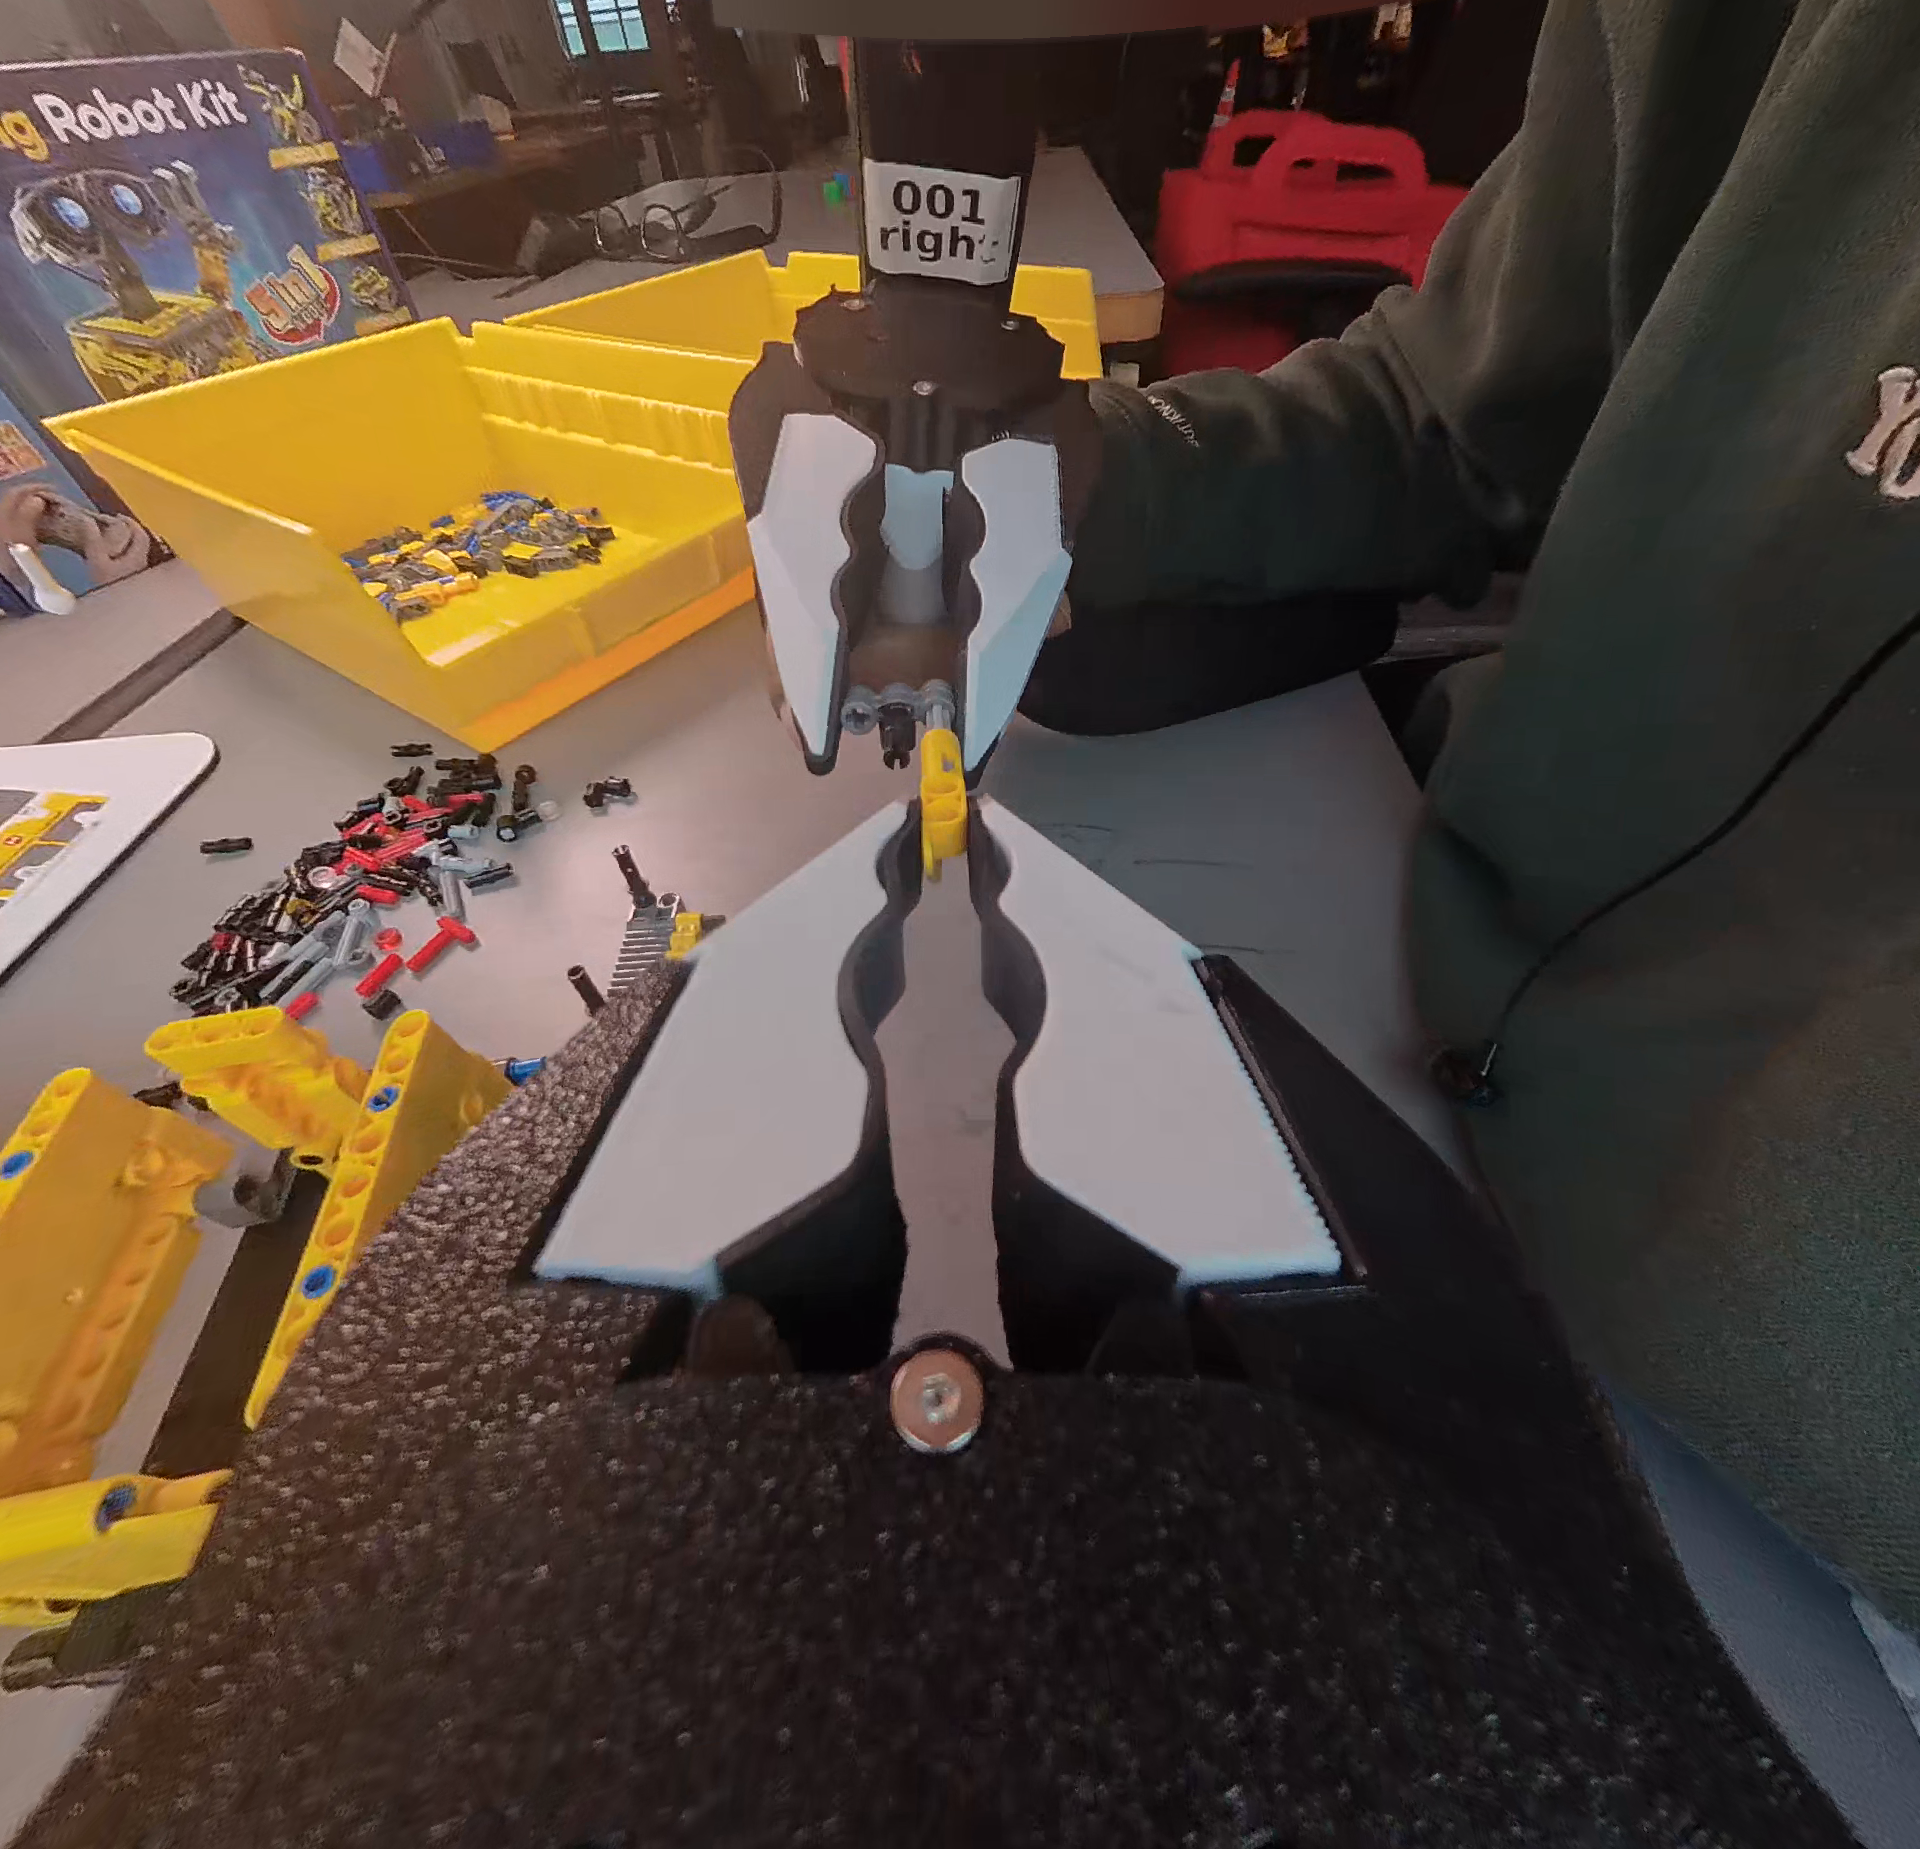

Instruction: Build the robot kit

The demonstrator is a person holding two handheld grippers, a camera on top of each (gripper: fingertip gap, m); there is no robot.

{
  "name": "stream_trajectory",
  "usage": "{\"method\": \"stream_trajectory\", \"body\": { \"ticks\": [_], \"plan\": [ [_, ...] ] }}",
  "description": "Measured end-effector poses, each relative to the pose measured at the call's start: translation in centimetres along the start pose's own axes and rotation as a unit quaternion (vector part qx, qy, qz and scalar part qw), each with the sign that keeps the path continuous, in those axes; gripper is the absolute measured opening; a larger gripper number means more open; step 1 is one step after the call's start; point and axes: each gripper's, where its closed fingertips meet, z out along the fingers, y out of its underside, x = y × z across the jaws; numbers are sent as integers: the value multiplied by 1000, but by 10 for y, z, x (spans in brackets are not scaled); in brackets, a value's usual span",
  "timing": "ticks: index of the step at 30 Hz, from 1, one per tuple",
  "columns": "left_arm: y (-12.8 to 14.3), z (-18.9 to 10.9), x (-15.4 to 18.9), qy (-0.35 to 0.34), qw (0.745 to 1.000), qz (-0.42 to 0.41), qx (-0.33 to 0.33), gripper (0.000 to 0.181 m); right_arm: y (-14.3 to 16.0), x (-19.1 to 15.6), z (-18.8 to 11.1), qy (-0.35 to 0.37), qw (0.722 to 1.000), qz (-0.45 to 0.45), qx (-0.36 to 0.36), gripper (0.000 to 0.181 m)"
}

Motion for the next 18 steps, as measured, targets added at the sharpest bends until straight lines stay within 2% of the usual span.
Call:
{"method": "stream_trajectory", "body": {
  "ticks": [4, 11, 18],
  "plan": [
    [-1, -1, 0, 11, 1000, -18, 0, 6, -4, 0, 0, -1, 1000, 5, 12, 23],
    [6, -2, -2, 4, 1000, -2, -19, 5, 4, -1, 5, -5, 1000, 19, -7, 23],
    [4, -3, -5, -12, 1000, 6, -11, 5, 2, 3, 6, 7, 1000, 28, 3, 23]
  ]
}}
